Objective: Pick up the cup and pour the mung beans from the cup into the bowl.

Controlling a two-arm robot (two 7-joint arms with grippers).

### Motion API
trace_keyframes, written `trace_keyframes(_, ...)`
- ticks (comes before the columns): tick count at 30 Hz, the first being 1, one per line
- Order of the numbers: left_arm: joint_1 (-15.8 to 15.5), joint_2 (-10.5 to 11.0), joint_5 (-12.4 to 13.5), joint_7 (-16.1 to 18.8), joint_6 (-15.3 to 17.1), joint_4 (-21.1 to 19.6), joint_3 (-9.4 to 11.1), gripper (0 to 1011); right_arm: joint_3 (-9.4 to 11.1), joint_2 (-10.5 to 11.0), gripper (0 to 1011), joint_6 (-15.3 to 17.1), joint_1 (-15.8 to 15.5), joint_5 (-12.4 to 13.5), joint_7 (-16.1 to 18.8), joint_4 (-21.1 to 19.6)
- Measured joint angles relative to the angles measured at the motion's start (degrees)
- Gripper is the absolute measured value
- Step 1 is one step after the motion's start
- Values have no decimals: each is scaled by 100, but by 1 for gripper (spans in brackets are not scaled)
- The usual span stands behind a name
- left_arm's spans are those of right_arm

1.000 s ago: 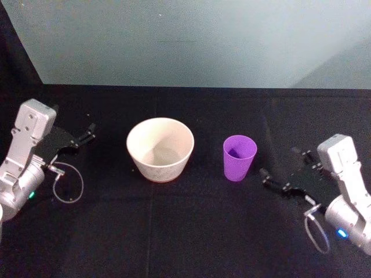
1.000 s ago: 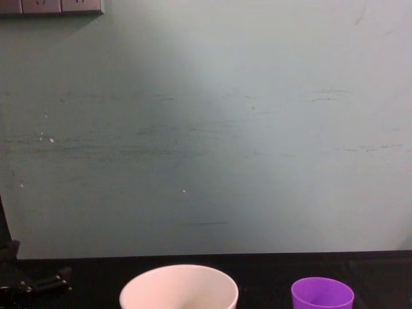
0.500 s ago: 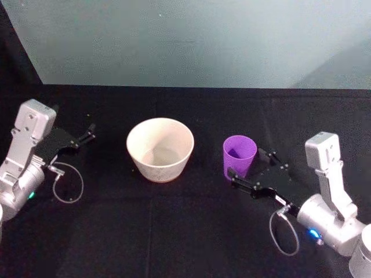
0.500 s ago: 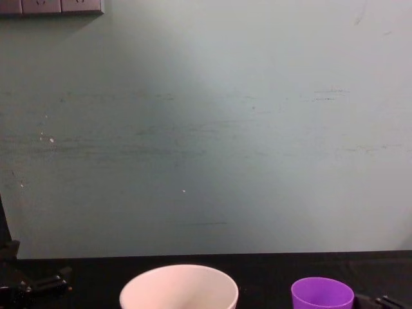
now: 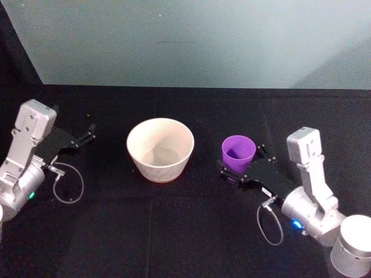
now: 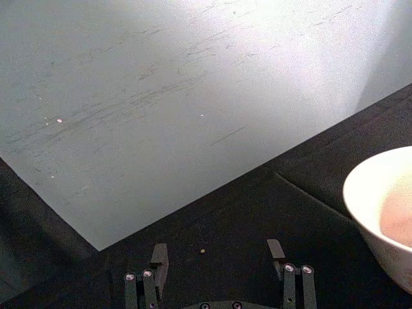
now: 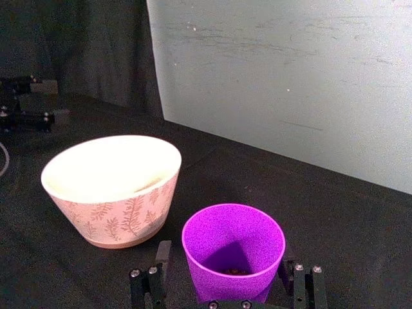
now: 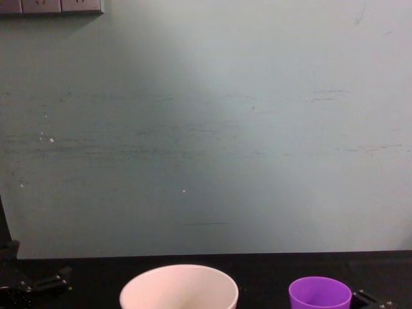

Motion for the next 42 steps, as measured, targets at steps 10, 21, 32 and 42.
trace_keyframes(10,0,0,0,0,0,0,0,1000,21,-166,906,-222,31,-294,-64,260)
trace_keyframes(21,0,0,0,0,0,0,0,1000,215,-236,731,-247,-42,-362,0,168)
trace_keyframes(32,0,0,0,0,0,0,0,1000,555,-252,724,74,-157,-100,162,-561)
trace_keyframes(42,0,0,0,0,0,0,0,1000,651,-338,723,381,-140,-99,151,-711)
